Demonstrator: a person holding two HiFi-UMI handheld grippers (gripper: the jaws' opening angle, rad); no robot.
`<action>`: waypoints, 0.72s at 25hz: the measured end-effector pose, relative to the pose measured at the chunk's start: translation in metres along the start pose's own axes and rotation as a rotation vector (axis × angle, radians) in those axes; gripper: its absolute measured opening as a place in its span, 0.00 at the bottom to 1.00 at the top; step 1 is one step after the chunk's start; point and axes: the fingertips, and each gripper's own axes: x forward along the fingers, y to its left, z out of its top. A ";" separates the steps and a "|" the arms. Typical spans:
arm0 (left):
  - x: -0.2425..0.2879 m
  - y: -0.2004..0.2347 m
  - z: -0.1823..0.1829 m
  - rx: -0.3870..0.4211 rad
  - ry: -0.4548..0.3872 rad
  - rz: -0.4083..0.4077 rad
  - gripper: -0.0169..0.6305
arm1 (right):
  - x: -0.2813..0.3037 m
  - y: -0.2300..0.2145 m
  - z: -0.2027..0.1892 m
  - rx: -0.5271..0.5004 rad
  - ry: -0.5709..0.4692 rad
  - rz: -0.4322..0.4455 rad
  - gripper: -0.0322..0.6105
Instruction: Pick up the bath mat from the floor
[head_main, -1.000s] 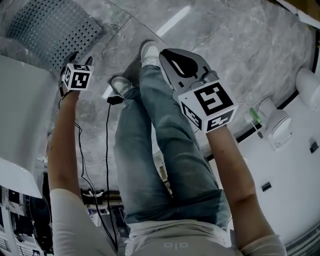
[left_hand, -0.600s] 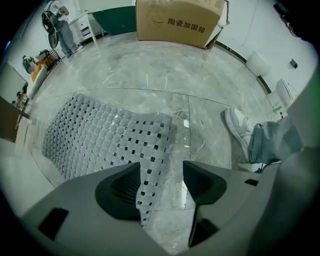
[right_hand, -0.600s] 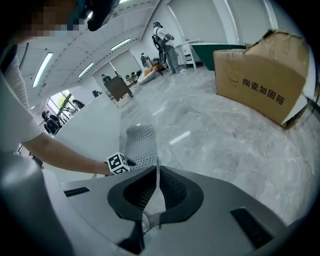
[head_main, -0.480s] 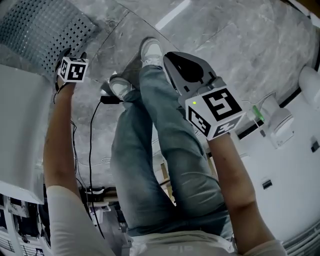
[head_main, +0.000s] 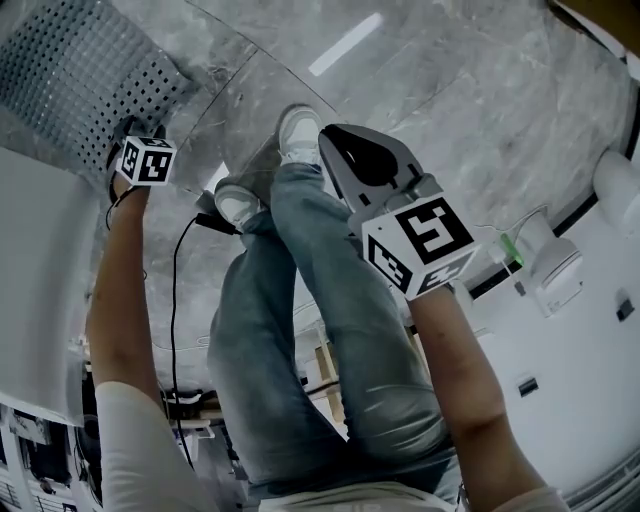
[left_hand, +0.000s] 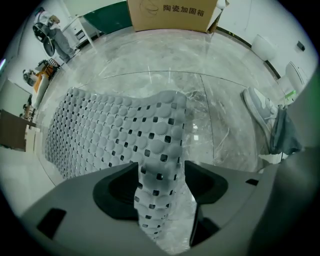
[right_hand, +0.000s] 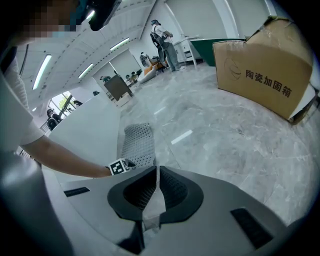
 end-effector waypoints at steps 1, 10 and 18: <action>0.004 0.001 -0.001 0.006 0.012 0.006 0.47 | 0.001 -0.005 0.000 0.003 0.002 -0.004 0.10; 0.015 0.003 0.000 0.008 0.065 0.024 0.40 | 0.001 -0.020 -0.001 0.008 0.010 -0.016 0.10; -0.005 0.008 0.000 -0.073 0.056 0.018 0.27 | -0.005 -0.016 0.007 0.007 0.001 -0.010 0.09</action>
